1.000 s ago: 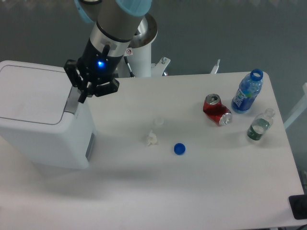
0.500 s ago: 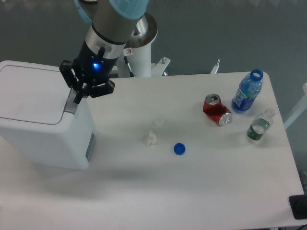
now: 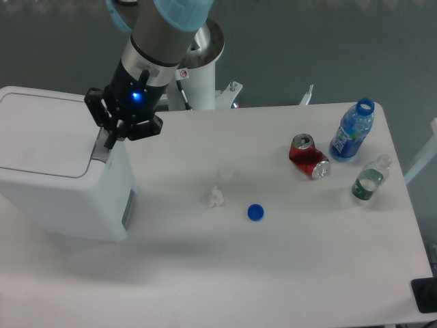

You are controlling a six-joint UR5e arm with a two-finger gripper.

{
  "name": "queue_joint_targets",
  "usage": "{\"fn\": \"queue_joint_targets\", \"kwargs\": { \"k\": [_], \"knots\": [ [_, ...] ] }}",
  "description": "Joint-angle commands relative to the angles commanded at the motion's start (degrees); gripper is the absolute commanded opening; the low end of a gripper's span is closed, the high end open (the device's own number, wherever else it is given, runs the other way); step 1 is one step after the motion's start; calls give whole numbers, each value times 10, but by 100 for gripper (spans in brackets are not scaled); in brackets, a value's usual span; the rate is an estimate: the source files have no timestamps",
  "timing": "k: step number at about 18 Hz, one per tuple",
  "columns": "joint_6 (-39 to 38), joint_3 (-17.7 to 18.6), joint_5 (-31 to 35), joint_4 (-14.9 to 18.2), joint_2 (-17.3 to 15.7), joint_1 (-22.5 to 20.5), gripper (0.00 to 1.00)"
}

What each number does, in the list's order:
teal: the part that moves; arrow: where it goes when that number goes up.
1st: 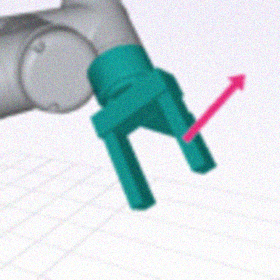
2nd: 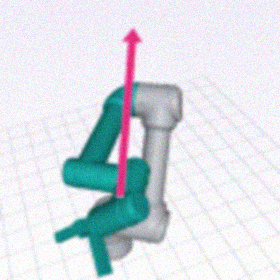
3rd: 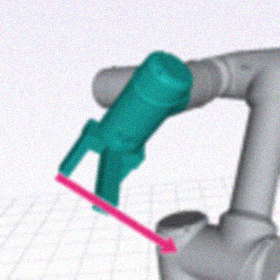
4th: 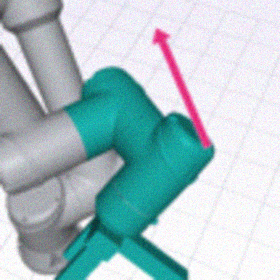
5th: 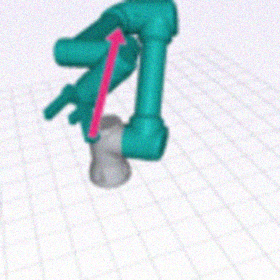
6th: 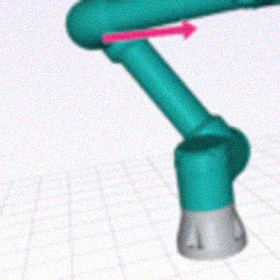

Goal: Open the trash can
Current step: 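Press down on the lid tab with the gripper to pop it open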

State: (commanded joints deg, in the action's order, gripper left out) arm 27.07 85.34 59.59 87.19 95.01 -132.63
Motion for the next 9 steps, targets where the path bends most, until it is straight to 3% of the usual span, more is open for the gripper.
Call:
{"fn": "queue_joint_targets", "kwargs": {
  "k": [9],
  "knots": [
    [0,1,0,0,1,4,5]
  ]
}}
